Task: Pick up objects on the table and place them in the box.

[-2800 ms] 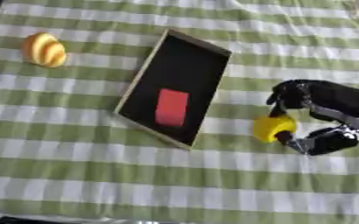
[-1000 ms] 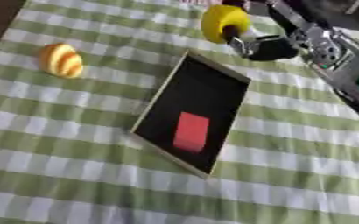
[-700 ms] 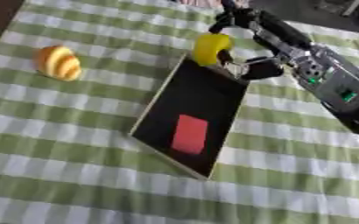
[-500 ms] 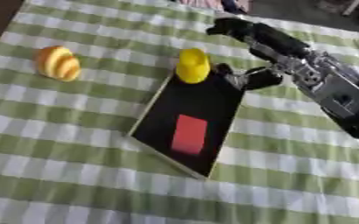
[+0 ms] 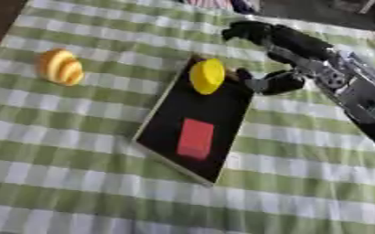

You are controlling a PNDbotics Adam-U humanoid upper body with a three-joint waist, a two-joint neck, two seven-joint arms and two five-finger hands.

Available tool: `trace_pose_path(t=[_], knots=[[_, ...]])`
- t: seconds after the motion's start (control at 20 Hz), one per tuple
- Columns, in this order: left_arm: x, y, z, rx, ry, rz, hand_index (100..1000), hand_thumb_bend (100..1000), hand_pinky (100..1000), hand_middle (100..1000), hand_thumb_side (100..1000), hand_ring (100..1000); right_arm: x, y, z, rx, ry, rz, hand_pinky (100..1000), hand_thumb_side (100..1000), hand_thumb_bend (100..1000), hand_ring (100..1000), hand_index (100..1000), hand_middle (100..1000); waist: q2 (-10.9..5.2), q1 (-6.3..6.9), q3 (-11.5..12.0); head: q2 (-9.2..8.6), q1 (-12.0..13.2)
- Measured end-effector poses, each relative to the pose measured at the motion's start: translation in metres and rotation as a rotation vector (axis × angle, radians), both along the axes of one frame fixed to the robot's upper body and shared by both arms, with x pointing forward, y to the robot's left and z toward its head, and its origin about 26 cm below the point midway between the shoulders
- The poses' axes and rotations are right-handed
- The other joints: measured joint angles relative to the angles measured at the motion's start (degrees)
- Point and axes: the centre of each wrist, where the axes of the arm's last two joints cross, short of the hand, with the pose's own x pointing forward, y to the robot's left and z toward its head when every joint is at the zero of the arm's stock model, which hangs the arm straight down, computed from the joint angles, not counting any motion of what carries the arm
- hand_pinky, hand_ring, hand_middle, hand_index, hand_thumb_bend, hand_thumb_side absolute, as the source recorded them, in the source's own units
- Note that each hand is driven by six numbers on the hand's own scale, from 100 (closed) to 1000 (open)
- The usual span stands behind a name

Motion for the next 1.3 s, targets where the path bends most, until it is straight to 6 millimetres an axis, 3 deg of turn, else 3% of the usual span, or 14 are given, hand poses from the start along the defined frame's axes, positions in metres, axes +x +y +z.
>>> trace_pose_path(t=[0.15,0.2,0.3,0.5,0.8,0.95,1.15,1.3], knots=[[0.000,0.001,-0.001,-0.001,0.004,0.005,786,100,782,658,579,709,-0.013,0.000,0.008,0.100,-0.007,0.079,1000,154,100,1000,1000,850,-0.60,0.41,-1.3,0.60,1.5],[0.000,0.001,-0.002,-0.001,0.006,0.007,786,100,782,658,579,709,-0.016,-0.002,0.010,0.129,-0.007,0.099,1000,205,100,1000,1000,850,-0.82,0.54,-1.8,0.84,2.0],[-0.001,0.002,-0.004,-0.001,0.012,0.013,786,100,782,658,579,709,-0.022,-0.009,0.009,0.181,0.000,0.132,1000,199,100,1000,1000,850,-1.20,0.83,-2.7,1.10,3.2],[0.000,0.007,-0.005,0.013,0.027,0.034,786,100,781,658,572,706,-0.033,-0.025,-0.003,0.250,0.019,0.155,1000,366,100,1000,1000,835,-1.62,1.47,-4.9,1.46,5.8],[0.011,0.028,0.005,0.110,0.012,0.132,795,100,782,666,569,712,-0.054,-0.044,-0.043,0.377,-0.009,0.203,1000,470,100,1000,998,828,-1.59,2.58,-9.3,1.89,10.1],[0.019,0.045,0.018,0.210,-0.037,0.213,806,100,785,677,614,721,-0.068,-0.051,-0.072,0.452,-0.050,0.254,1000,470,100,990,981,820,-0.85,3.34,-12.0,1.81,12.3],[0.033,0.073,0.035,0.402,-0.070,0.334,812,100,785,677,564,727,-0.083,-0.051,-0.102,0.555,-0.111,0.294,1000,470,100,982,961,815,-0.03,4.44,-16.0,1.31,15.5],[0.043,0.100,0.043,0.557,-0.050,0.423,819,100,788,681,441,735,-0.088,-0.047,-0.116,0.605,-0.142,0.287,1000,470,100,972,946,809,0.43,5.44,-18.6,1.04,17.7]])
